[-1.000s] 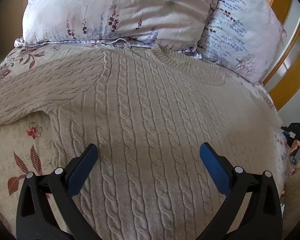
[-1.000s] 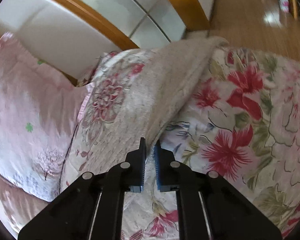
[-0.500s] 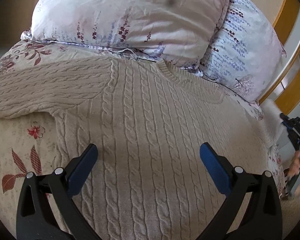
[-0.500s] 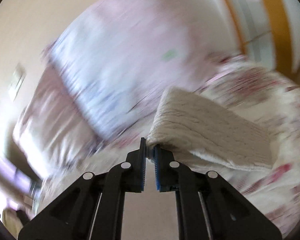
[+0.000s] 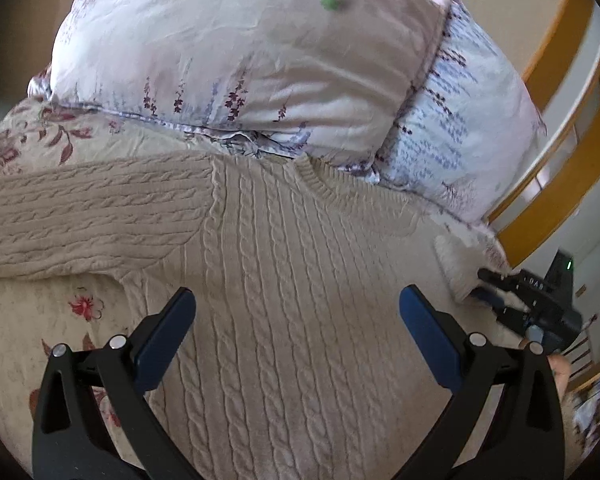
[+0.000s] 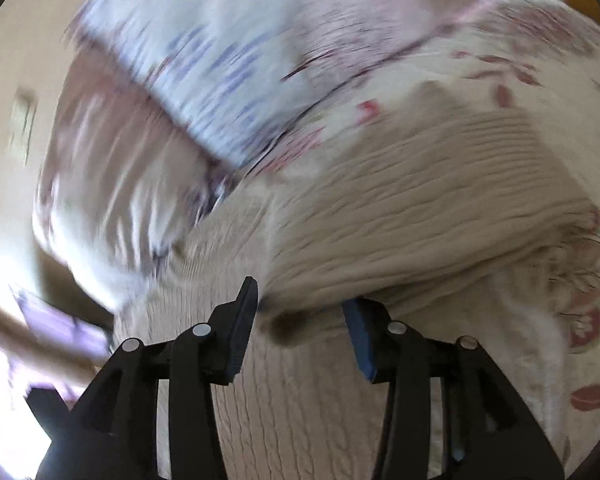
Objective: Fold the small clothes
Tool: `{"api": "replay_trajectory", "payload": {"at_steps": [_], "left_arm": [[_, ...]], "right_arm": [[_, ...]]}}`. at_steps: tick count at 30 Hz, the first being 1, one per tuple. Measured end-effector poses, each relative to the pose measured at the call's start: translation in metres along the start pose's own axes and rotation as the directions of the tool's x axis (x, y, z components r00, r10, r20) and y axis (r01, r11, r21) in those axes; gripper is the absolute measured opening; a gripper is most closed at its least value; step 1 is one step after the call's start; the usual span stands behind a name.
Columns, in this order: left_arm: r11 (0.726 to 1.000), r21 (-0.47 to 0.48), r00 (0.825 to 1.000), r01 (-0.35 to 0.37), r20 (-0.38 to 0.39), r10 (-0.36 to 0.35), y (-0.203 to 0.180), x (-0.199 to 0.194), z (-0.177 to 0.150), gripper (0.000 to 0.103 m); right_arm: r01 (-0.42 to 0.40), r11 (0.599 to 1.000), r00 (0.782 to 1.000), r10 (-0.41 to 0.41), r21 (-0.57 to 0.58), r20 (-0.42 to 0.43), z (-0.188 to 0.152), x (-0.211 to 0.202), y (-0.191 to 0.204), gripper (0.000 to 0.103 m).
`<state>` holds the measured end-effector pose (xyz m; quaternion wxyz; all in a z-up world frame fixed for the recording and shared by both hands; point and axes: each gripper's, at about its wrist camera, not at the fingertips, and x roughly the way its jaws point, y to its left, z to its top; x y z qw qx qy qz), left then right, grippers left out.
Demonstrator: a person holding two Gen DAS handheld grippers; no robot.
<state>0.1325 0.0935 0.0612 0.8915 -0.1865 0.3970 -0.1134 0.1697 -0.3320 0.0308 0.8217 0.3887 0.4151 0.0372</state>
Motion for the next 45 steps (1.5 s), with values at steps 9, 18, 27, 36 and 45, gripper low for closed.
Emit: {"api": "replay_trajectory", "payload": {"at_steps": [9,18,27,36,45], "left_arm": [[0.999,-0.024,0.998,0.045,-0.037,-0.046,0.005,0.012,0.014,0.101],[0.986,-0.088,0.989,0.143,-0.035,-0.146,0.009,0.019,0.021,0.101],[0.947,-0.249,0.955,0.201,-0.166,-0.246,0.016,0.059,0.019,0.077],[0.911,-0.372,0.929,0.181,-0.24,-0.282,0.008,0.102,0.018,0.052],[0.927,-0.348,0.953,0.139,-0.209,-0.221,0.005,0.118,0.039,0.007]], "right_arm": [[0.298,0.951,0.938,-0.275,-0.081,0.213,0.016,-0.013,0.014,0.013],[0.066,0.712,0.996,-0.084,-0.699,0.009,-0.075,0.056,0.182,0.024],[-0.06,0.869,0.984,-0.032,-0.491,-0.177,-0.081,0.053,0.12,0.044],[-0.003,0.989,1.0,0.003,0.146,0.002,-0.02,-0.006,-0.035,0.044],[0.027,0.989,0.986,-0.051,0.148,0.159,-0.002,-0.01,-0.039,0.011]]}}
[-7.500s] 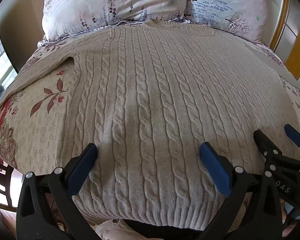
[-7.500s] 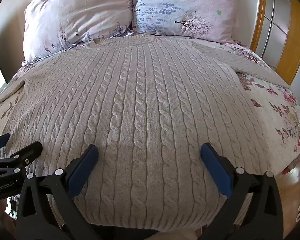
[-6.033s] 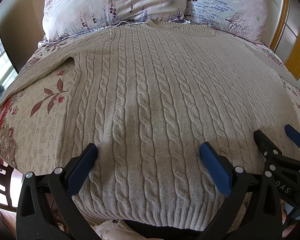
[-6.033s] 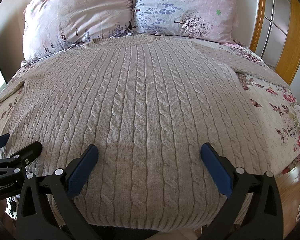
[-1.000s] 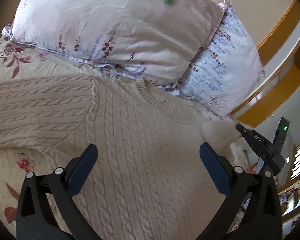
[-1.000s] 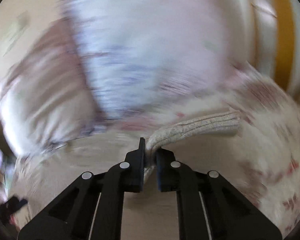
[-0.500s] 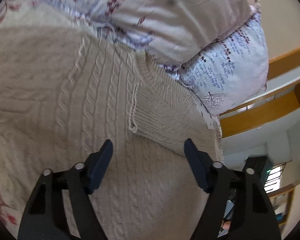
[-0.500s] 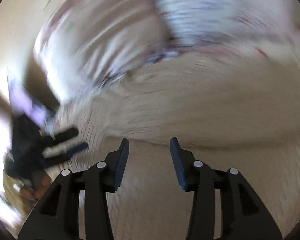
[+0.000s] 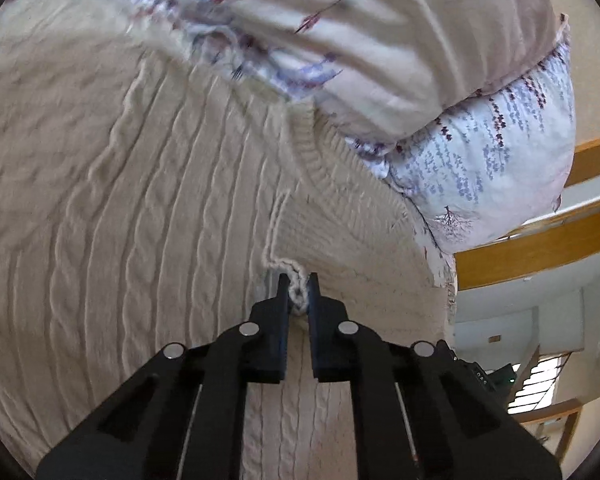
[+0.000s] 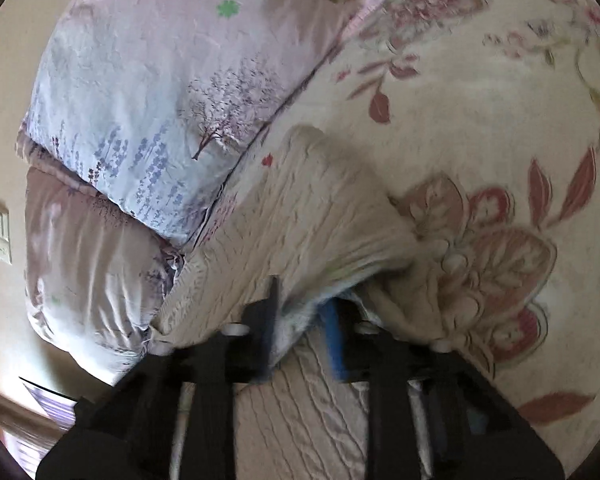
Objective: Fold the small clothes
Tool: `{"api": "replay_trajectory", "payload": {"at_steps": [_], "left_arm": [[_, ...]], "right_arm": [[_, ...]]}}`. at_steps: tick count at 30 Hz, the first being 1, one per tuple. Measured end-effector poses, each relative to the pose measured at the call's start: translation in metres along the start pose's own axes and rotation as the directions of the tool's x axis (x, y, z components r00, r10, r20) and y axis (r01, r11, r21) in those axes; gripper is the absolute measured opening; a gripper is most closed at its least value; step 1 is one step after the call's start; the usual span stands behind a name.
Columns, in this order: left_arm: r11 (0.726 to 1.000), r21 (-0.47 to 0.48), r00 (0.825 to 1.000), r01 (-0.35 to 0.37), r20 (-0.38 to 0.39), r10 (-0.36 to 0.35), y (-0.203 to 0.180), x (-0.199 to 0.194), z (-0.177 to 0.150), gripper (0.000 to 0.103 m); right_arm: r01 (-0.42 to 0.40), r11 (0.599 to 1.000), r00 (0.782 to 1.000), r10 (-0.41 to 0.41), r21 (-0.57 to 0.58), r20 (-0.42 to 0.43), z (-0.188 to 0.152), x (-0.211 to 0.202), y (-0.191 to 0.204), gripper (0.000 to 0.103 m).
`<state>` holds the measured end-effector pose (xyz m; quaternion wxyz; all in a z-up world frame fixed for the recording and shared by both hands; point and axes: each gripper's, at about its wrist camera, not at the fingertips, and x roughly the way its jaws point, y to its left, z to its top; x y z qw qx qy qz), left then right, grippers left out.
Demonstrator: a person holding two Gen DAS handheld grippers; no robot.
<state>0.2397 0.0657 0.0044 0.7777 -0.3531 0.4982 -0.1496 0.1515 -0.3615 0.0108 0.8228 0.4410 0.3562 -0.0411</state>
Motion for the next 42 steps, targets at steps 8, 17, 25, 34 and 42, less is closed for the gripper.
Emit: {"api": "replay_trajectory", "payload": {"at_steps": [8,17,25,34,42], "left_arm": [[0.99,0.092,0.993,-0.11,0.053,0.106,0.003,-0.015,0.004,0.007],[0.985,0.109,0.991,-0.131,0.04,0.127,0.005,-0.023,-0.009,0.015],[0.997,0.041,0.977,-0.071,0.203,0.062,0.073,-0.141,-0.039,0.054],[0.922,-0.369,0.877,-0.115,0.398,0.268,0.198,-0.25,-0.049,0.049],[0.859,-0.51,0.839,-0.046,0.447,0.31,0.233,-0.268,-0.032,0.035]], "right_arm": [[0.057,0.996,0.998,-0.058,-0.062,-0.018,-0.012,0.002,0.001,0.011],[0.163,0.985,0.986,-0.16,-0.056,0.05,-0.019,-0.013,-0.007,0.017],[0.156,0.964,0.986,-0.138,-0.216,0.095,-0.047,-0.032,0.014,0.061],[0.031,0.941,0.999,-0.042,-0.337,-0.024,-0.07,-0.013,0.041,0.063],[0.009,0.931,0.999,-0.028,-0.364,-0.046,-0.075,-0.012,0.045,0.067]]}}
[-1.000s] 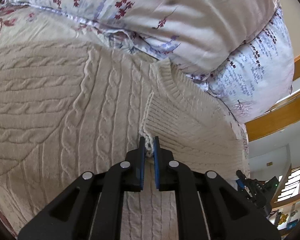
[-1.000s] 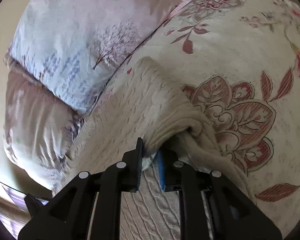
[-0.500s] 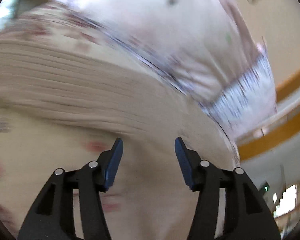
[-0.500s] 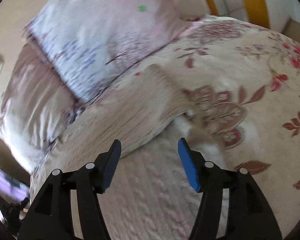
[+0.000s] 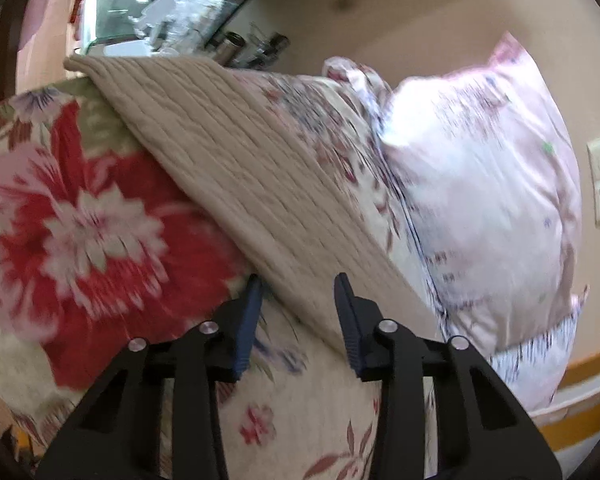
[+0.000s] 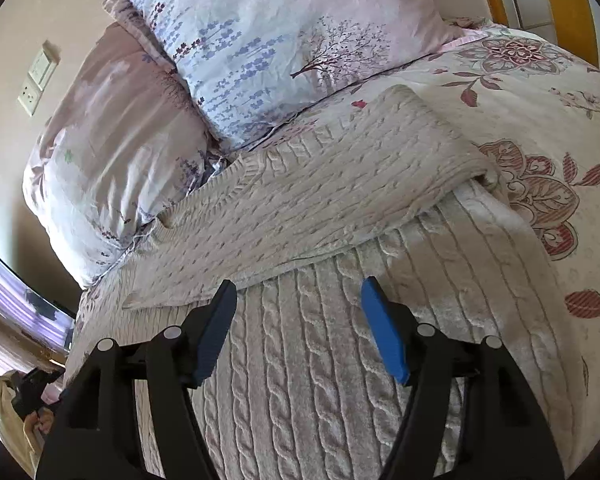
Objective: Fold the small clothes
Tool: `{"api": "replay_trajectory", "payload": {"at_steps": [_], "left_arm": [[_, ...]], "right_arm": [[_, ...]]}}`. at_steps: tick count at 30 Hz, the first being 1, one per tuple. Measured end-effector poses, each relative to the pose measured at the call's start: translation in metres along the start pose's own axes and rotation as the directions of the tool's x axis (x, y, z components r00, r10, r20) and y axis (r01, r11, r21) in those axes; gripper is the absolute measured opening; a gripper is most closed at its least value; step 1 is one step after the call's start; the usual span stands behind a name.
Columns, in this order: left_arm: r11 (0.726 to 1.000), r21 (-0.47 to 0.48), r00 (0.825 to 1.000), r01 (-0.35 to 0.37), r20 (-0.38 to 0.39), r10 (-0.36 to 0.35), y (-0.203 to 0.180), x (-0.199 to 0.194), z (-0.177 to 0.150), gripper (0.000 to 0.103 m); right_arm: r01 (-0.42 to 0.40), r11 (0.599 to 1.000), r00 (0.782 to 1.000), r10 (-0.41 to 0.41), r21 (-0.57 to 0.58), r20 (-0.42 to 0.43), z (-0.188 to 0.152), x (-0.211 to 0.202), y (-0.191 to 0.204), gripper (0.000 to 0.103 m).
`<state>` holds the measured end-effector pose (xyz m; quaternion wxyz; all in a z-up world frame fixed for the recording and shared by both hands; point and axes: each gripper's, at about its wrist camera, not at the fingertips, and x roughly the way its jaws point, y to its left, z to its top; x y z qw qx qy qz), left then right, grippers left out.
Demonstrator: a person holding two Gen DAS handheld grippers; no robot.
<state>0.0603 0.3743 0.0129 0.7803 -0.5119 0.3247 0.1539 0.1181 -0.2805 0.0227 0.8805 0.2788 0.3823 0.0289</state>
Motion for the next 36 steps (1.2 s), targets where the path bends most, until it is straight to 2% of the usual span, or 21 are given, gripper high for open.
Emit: {"api": "replay_trajectory", "payload": {"at_steps": [3,8,10,14,18,21,23,25,27,30,31,33,36], "left_arm": [[0.999,-0.04,1.0,0.011,-0.002,-0.011,0.011,-0.001,0.011,0.029],[0.998,-0.066,1.0,-0.01,0.005,0.011,0.018,0.001,0.019,0.009],[0.998,-0.061,1.0,-0.009,0.003,0.01,0.016,0.001,0.019,0.007],[0.999,0.043,0.999,0.008,0.049,-0.01,-0.017,-0.012,0.021,0.006],[0.98,0.179,0.993,0.085,0.061,-0.097,-0.074,-0.024,0.012,0.006],[0.941,0.3,0.985,0.154,0.034,-0.171,-0.128,-0.024,-0.01,0.006],[0.903,0.37,0.974,0.218,-0.026,-0.224,-0.165,-0.016,-0.035,0.006],[0.855,0.426,0.955,0.296,-0.124,-0.269,-0.201,0.001,-0.067,0.006],[0.811,0.466,0.934,0.355,-0.217,-0.285,-0.228,0.019,-0.102,0.006],[0.759,0.509,0.907,0.406,-0.327,-0.266,-0.254,0.048,-0.153,0.006],[0.742,0.518,0.893,0.426,-0.373,-0.252,-0.261,0.06,-0.174,0.006],[0.721,0.528,0.872,0.449,-0.436,-0.224,-0.267,0.079,-0.204,0.006],[0.702,0.554,0.858,0.447,-0.488,-0.161,-0.268,0.1,-0.242,0.006]], "right_arm": [[-0.004,1.0,1.0,0.004,-0.001,-0.003,0.0,0.002,0.001,0.07],[-0.001,1.0,1.0,0.001,-0.023,-0.007,-0.002,0.004,0.005,0.073],[-0.006,1.0,1.0,0.006,-0.023,-0.009,-0.002,0.004,0.005,0.073],[-0.014,1.0,1.0,0.014,-0.022,-0.015,-0.001,0.004,0.005,0.074],[-0.028,0.999,0.999,0.028,-0.025,-0.021,-0.002,0.002,0.008,0.074],[-0.039,0.999,0.999,0.038,-0.037,-0.021,-0.002,-0.001,0.01,0.074],[-0.038,0.998,0.999,0.037,-0.046,-0.018,-0.002,-0.004,0.011,0.074],[-0.037,0.998,0.999,0.036,-0.05,-0.015,-0.002,-0.007,0.011,0.074],[-0.033,0.998,0.999,0.033,-0.057,-0.01,-0.002,-0.012,0.01,0.074],[-0.022,0.998,1.0,0.022,-0.066,0.002,-0.001,-0.019,0.008,0.074],[-0.016,0.997,1.0,0.016,-0.069,0.006,0.0,-0.022,0.007,0.074],[-0.008,0.997,1.0,0.009,-0.073,0.011,0.001,-0.026,0.005,0.074],[0.005,0.996,1.0,-0.005,-0.084,0.011,0.003,-0.031,0.003,0.074]]}}
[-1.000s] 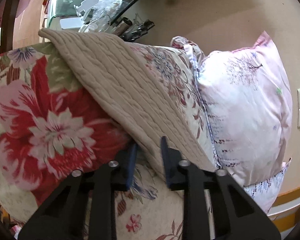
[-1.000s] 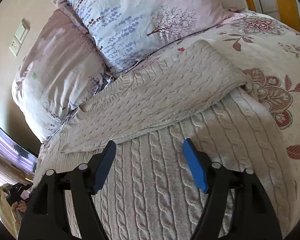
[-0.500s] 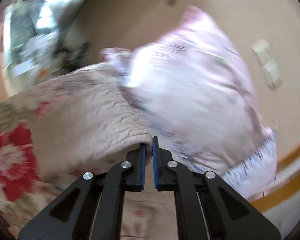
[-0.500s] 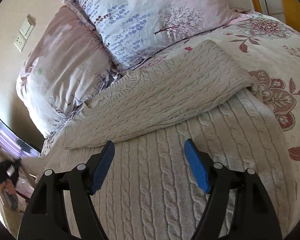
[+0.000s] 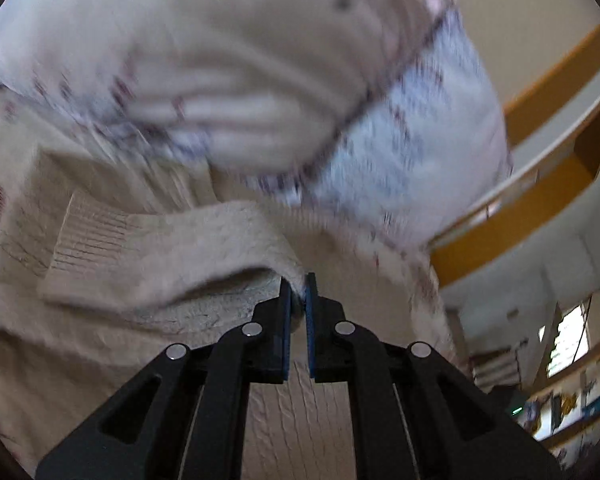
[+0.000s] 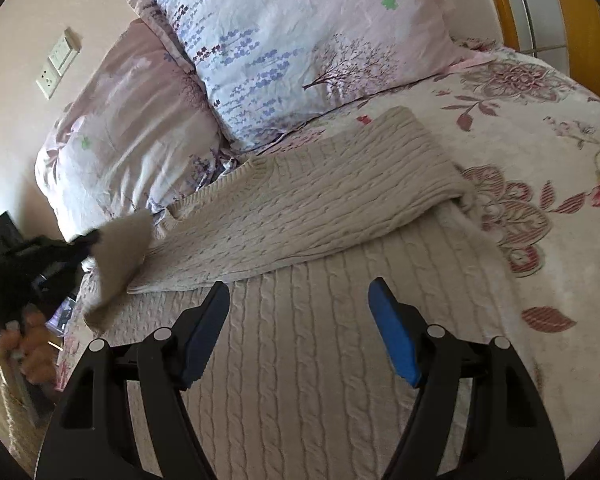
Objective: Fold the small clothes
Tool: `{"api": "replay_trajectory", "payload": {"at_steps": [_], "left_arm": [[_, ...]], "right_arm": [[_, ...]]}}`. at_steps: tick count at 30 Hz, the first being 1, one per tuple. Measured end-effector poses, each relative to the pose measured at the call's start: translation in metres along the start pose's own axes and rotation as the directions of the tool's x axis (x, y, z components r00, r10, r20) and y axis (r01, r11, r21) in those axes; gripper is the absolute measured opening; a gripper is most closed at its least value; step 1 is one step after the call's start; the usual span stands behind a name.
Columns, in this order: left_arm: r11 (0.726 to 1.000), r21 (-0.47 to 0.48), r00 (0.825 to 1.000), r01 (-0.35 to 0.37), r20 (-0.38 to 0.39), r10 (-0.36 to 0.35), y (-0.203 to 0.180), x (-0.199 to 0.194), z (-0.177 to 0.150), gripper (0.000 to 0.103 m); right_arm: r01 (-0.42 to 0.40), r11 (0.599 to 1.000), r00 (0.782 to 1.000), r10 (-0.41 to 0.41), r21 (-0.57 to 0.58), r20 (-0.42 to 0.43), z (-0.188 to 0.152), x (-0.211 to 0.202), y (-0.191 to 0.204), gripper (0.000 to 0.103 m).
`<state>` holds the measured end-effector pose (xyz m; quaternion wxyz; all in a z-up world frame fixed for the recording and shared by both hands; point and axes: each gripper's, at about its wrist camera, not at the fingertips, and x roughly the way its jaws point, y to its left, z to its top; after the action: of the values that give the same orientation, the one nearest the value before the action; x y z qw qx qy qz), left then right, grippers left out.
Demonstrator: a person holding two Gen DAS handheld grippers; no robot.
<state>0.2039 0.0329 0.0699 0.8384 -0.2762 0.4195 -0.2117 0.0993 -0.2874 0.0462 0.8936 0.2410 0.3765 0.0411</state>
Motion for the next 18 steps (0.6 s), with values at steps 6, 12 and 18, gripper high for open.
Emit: {"api": "replay_trajectory", "payload": {"at_steps": [6,12,18], "left_arm": [[0.998,0.055,0.988,0.03,-0.154,-0.021,-0.002,0.024,-0.032,0.04],[0.999,-0.012,0.999,0.032,-0.034,-0.032,0.044,-0.038,-0.028,0.04],[0.976,-0.212,0.997,-0.043,0.048,0.055,0.12,-0.076,-0.022,0.037]], "right_arm": [[-0.007,0.994,1.0,0.007,-0.111,-0.002,0.014,-0.003,0.023,0.074],[-0.114,0.919,0.993,0.103,-0.378,-0.048,0.021,0.005,0.092,0.073],[-0.23,0.69,0.973,0.176,-0.686,-0.148,-0.011,0.042,0.199,0.056]]}}
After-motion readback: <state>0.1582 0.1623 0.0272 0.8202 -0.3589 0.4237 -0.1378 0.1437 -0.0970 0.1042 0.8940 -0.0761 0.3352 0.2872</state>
